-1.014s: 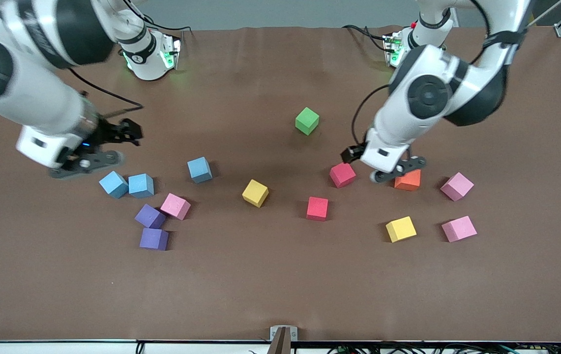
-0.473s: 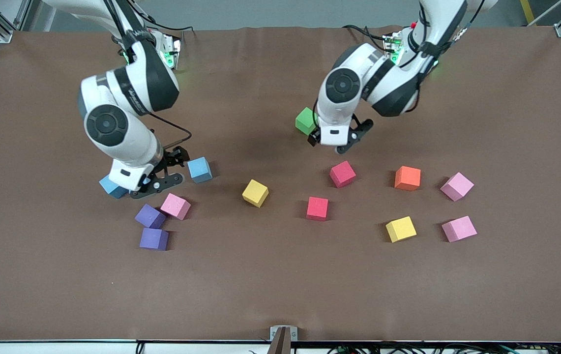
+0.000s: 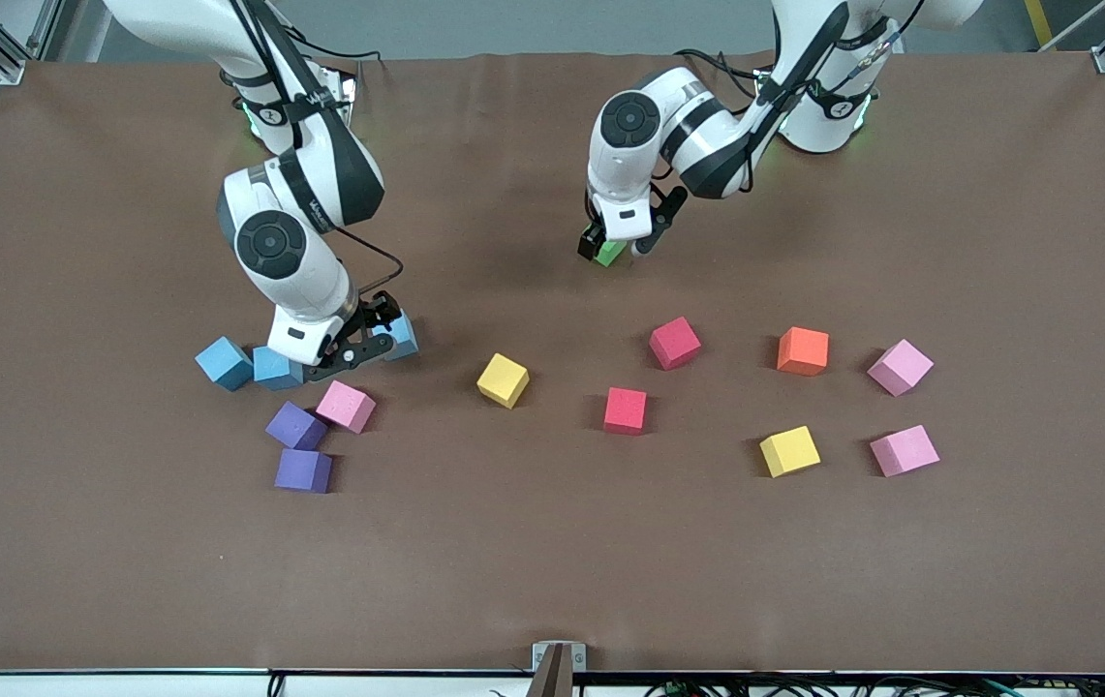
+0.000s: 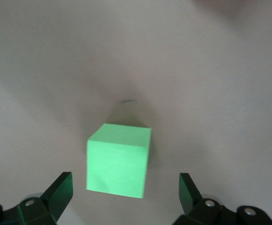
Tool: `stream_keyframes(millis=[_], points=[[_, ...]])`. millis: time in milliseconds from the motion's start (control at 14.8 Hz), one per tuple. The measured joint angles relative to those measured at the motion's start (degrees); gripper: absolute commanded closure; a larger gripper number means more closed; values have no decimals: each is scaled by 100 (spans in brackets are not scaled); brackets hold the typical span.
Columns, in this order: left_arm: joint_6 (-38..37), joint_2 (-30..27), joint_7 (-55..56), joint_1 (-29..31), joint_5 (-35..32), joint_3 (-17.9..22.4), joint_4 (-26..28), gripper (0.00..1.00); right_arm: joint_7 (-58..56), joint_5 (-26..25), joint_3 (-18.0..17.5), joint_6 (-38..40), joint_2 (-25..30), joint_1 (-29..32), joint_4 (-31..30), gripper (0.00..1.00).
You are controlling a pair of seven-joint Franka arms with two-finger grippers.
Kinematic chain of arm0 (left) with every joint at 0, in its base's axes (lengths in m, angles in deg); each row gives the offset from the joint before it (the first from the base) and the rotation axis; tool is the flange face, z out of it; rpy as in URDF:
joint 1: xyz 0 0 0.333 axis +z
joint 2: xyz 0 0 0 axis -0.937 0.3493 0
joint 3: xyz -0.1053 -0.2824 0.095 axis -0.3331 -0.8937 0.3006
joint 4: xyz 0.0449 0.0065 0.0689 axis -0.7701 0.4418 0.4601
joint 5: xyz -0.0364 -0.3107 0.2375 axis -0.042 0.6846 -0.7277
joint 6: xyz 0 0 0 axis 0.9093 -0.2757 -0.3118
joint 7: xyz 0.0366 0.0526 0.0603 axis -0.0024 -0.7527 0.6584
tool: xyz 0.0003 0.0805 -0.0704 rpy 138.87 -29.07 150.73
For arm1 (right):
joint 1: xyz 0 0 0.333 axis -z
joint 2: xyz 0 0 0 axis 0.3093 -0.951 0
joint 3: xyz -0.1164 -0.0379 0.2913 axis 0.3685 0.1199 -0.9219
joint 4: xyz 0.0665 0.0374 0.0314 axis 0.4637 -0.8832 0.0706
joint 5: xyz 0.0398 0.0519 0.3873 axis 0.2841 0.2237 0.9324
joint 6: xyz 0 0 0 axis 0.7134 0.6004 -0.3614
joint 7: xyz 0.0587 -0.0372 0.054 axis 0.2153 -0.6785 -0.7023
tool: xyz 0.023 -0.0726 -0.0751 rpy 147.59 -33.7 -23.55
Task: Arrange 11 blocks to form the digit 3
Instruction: 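Lift the green cube with the left gripper while the right gripper grasps blue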
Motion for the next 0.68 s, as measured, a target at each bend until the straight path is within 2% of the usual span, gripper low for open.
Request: stream_keyframes(millis=[270, 676], points=[[389, 20, 19, -114, 0, -1, 304, 0, 1, 292, -29, -604, 2, -72, -559, 0], [913, 291, 239, -189, -7, 4, 468, 3, 1, 413, -32, -638, -5, -291, -699, 0]])
